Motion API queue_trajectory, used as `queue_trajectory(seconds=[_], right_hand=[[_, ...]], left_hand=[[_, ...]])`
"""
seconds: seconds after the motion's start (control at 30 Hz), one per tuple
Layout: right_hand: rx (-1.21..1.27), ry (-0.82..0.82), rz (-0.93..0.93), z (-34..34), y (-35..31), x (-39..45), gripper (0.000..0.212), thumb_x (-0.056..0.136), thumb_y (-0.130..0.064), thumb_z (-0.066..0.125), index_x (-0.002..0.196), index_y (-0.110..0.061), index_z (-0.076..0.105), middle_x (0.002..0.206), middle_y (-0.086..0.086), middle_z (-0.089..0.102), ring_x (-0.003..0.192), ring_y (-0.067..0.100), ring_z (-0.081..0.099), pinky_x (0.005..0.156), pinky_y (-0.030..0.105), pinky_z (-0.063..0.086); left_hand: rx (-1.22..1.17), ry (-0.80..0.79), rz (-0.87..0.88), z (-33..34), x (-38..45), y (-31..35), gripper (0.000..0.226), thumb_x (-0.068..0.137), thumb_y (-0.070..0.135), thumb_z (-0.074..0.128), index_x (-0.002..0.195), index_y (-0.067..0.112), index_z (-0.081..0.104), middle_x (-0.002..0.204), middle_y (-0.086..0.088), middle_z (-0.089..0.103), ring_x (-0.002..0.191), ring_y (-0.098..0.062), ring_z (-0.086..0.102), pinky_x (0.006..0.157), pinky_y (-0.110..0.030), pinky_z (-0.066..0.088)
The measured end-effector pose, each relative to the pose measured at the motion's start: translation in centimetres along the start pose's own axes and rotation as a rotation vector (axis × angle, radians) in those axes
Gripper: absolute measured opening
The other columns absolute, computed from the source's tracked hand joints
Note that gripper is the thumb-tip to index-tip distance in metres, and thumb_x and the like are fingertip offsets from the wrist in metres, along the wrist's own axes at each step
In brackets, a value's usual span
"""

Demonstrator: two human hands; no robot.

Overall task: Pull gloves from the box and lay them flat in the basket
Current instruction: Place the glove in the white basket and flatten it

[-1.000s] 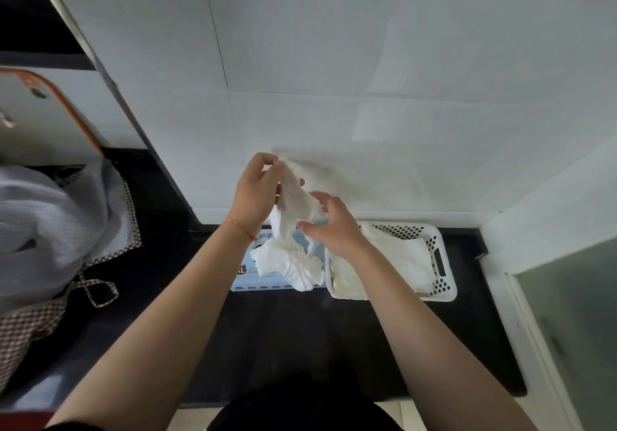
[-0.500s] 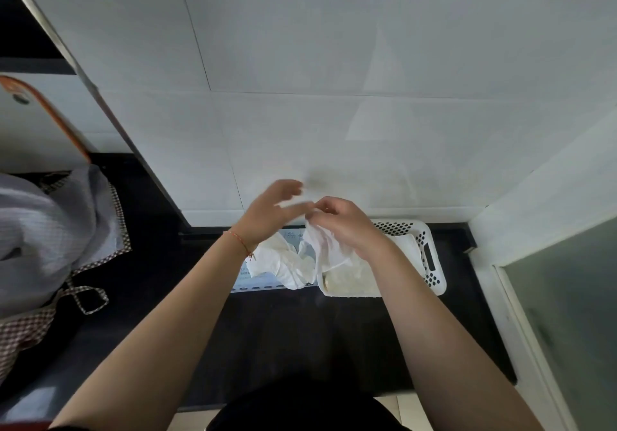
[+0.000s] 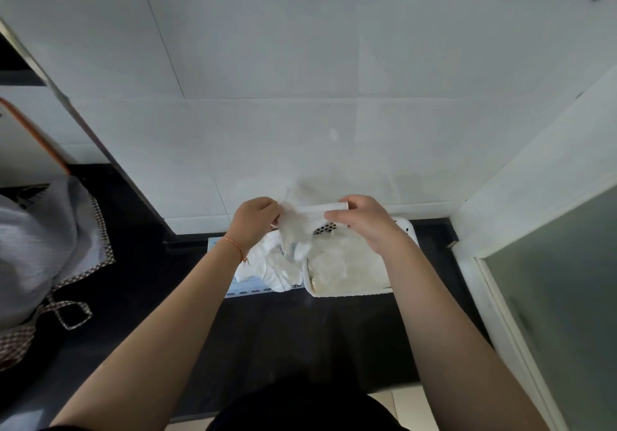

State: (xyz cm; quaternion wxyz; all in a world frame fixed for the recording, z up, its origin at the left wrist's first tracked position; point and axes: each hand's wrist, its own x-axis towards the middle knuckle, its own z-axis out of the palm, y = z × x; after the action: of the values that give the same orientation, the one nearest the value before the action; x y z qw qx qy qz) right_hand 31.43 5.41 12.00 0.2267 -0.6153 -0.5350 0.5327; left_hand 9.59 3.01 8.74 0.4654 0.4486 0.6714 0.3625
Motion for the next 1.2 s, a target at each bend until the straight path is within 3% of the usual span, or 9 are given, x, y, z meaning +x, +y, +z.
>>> queue_trajectory(seconds=[0.17, 0.27, 0.33, 0.43, 0.5, 0.6, 0.9, 1.03, 1.2], right_hand=[[-0.118, 0.043, -0.157, -0.4, -2.4, -1.1, 0.021, 0.080, -0.009, 0.074, 0.099, -0.011, 0.065, 0.088, 0.003, 0.062, 0.075, 0.014, 0.059, 0.063, 0.024, 0.050], [-0.218, -0.036, -0.223, -0.2, -3.3, -1.9, 0.017, 0.080, -0.008, 0.071, 0.094, -0.015, 0.067, 0.077, -0.006, 0.059, 0.070, 0.013, 0.056, 0.068, 0.034, 0.054], [-0.262, -0.085, -0.250, -0.1, -3.6, -2.3, 0.015, 0.083, -0.008, 0.068, 0.093, -0.018, 0.066, 0.073, -0.010, 0.055, 0.066, 0.011, 0.053, 0.062, 0.028, 0.049], [-0.308, -0.109, -0.263, -0.1, -4.0, -2.8, 0.014, 0.084, -0.006, 0.065, 0.095, -0.015, 0.065, 0.070, -0.011, 0.049, 0.061, 0.007, 0.047, 0.056, 0.020, 0.041], [-0.320, -0.105, -0.250, -0.3, -4.0, -3.0, 0.013, 0.084, -0.005, 0.063, 0.093, -0.014, 0.062, 0.075, -0.008, 0.052, 0.065, 0.010, 0.049, 0.059, 0.024, 0.042], [-0.328, -0.064, -0.212, -1.0, -4.0, -3.1, 0.017, 0.080, -0.001, 0.060, 0.092, -0.015, 0.060, 0.083, -0.004, 0.056, 0.069, 0.012, 0.051, 0.058, 0.021, 0.042], [-0.212, 0.072, -0.133, -2.0, -3.7, -2.9, 0.008, 0.083, -0.011, 0.049, 0.086, -0.013, 0.057, 0.067, -0.010, 0.049, 0.059, 0.011, 0.042, 0.046, 0.019, 0.030], [-0.167, 0.085, -0.076, -2.3, -3.3, -2.2, 0.005, 0.085, -0.015, 0.048, 0.080, -0.015, 0.048, 0.066, -0.005, 0.043, 0.060, 0.015, 0.036, 0.051, 0.025, 0.026], [-0.082, 0.075, 0.041, -2.6, -1.8, -0.7, 0.022, 0.087, -0.016, 0.047, 0.069, -0.019, 0.034, 0.064, -0.004, 0.033, 0.058, 0.015, 0.030, 0.054, 0.030, 0.022]], left_hand=[[0.238, -0.055, 0.054, 0.5, -0.7, 0.5, 0.016, 0.087, 0.013, 0.063, 0.103, 0.016, 0.060, 0.092, 0.004, 0.060, 0.080, -0.009, 0.055, 0.066, -0.016, 0.042], [0.045, -0.152, 0.192, 1.0, -1.1, 1.6, 0.038, 0.083, 0.003, 0.065, 0.113, 0.027, 0.060, 0.117, 0.007, 0.060, 0.105, -0.010, 0.057, 0.080, -0.017, 0.046], [0.050, -0.272, 0.236, 1.5, -1.2, 2.6, 0.049, 0.081, 0.001, 0.066, 0.120, 0.031, 0.061, 0.122, 0.013, 0.059, 0.112, -0.002, 0.054, 0.088, -0.016, 0.043], [0.142, -0.326, 0.264, 2.2, -0.9, 3.6, 0.031, 0.083, 0.009, 0.071, 0.108, 0.025, 0.066, 0.109, 0.016, 0.066, 0.101, 0.005, 0.058, 0.088, -0.014, 0.040], [0.122, -0.322, 0.244, 2.2, -0.6, 3.7, 0.014, 0.081, 0.011, 0.075, 0.090, 0.016, 0.066, 0.087, 0.010, 0.066, 0.079, -0.004, 0.061, 0.080, -0.019, 0.044], [0.135, -0.344, 0.204, 2.2, -0.6, 3.7, 0.023, 0.080, 0.010, 0.077, 0.073, 0.013, 0.055, 0.066, 0.007, 0.049, 0.062, -0.010, 0.044, 0.066, -0.021, 0.039], [0.333, -0.449, 0.081, 3.9, -0.5, 1.7, 0.038, 0.087, 0.019, 0.069, 0.054, 0.017, 0.050, 0.044, 0.014, 0.040, 0.043, -0.002, 0.036, 0.050, -0.014, 0.030], [0.152, -0.397, 0.019, 3.3, -0.1, 0.4, 0.028, 0.080, 0.029, 0.063, 0.066, 0.007, 0.052, 0.067, -0.002, 0.040, 0.064, -0.014, 0.038, 0.065, -0.029, 0.030], [-0.205, -0.330, -0.086, 2.5, 1.2, 0.5, 0.024, 0.079, 0.023, 0.050, 0.059, 0.015, 0.039, 0.057, -0.006, 0.029, 0.058, -0.021, 0.030, 0.058, -0.028, 0.035]])
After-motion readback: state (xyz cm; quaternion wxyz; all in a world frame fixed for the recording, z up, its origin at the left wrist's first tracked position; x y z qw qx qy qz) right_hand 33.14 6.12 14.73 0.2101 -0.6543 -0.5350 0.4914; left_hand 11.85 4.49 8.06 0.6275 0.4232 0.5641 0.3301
